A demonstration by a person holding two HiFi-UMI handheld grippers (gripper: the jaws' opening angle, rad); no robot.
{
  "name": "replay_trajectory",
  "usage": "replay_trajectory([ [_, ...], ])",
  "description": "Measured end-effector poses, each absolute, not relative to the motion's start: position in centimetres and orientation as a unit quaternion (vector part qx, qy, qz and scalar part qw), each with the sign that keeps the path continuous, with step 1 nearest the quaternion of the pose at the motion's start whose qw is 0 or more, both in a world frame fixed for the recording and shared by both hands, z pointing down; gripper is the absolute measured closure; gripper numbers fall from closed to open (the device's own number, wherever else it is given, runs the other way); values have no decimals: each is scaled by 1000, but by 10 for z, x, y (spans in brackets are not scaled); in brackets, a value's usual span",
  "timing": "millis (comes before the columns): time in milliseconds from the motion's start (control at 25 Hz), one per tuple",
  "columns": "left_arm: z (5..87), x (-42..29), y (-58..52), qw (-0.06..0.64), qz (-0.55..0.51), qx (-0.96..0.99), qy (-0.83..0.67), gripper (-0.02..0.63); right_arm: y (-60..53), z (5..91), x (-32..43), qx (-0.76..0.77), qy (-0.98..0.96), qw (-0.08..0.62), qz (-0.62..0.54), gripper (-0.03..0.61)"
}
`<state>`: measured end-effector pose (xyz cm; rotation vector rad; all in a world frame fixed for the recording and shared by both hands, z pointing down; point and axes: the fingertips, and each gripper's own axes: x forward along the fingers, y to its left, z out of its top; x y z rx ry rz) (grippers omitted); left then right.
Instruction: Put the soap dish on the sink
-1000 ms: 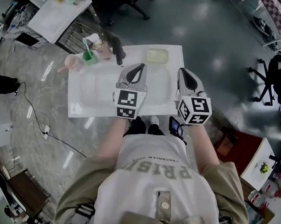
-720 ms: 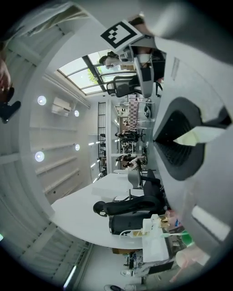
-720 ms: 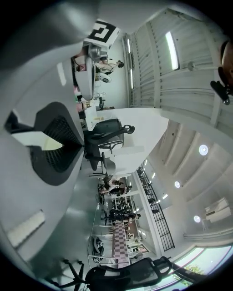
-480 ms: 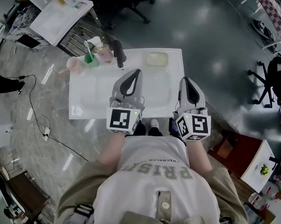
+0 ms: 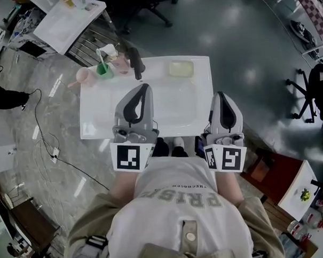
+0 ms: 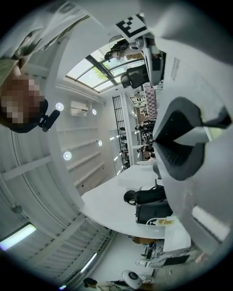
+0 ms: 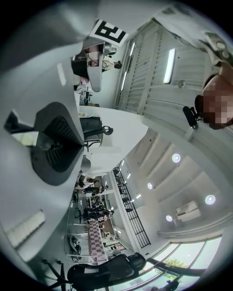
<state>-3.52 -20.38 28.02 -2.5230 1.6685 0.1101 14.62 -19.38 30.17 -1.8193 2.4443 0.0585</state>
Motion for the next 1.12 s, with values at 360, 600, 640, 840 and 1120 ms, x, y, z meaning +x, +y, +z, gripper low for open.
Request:
replay_trajectory([
  [360,271,-33,-205,72,49,-831,550,607,-192,290,149,-600,797,51,46,574],
  [600,274,-30,-204,69,46,-831,549,607,-191,283,150,-604,792,47,72,577],
  [640,274,-29,-204,68,46,-831,549,607,-191,282,150,-605,791,43,76,577],
  [840,272,-30,-204,68,41,-831,551,607,-190,282,146,-604,792,33,84,578],
  [1120,265,-32,-206,78,42,-828,553,607,-190,288,141,-597,797,21,92,578],
])
